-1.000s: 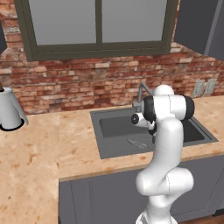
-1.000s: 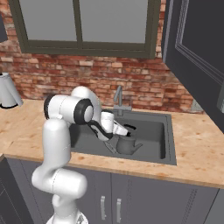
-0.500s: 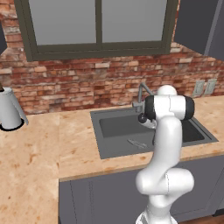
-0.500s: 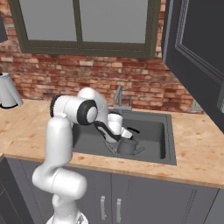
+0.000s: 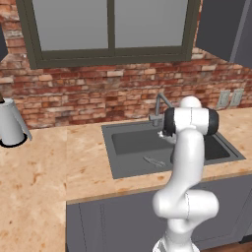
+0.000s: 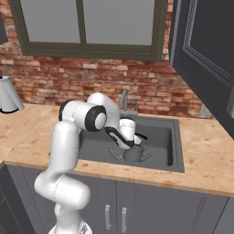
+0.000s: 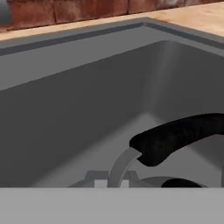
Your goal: Open the cabinet, pick the kettle from the cabinet, and place it in the sink.
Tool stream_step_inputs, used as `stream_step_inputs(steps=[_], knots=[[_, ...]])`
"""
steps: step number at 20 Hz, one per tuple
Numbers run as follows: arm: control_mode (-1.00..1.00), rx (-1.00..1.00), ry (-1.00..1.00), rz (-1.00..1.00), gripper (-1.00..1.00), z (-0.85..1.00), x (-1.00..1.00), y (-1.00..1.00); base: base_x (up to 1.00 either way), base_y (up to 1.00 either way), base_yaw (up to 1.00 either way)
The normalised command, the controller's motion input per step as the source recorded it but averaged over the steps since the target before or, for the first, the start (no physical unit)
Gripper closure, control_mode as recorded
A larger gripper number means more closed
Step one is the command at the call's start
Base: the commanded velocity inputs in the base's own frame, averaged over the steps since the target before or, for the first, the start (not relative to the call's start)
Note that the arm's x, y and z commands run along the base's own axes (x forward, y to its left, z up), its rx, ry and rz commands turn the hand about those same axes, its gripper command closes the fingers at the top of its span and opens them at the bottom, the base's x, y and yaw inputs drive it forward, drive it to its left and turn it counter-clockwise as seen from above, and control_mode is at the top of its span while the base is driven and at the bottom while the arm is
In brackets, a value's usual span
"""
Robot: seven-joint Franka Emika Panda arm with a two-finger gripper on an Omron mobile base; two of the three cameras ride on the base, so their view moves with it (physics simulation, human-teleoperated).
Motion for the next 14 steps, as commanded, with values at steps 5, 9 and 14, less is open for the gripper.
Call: stream_step_inputs(steps=[5, 9, 14], knots=[[-1.0, 0.07, -0.12, 0.12, 1.0, -0.24, 0.01, 0.0, 0.0, 0.0, 0.0], [-1.0, 0.06, -0.12, 0.12, 1.0, -0.28, 0.01, 0.0, 0.0, 0.0, 0.0], [-1.0, 0.05, -0.13, 0.11, 1.0, -0.41, -0.03, 0.0, 0.0, 0.0, 0.0]])
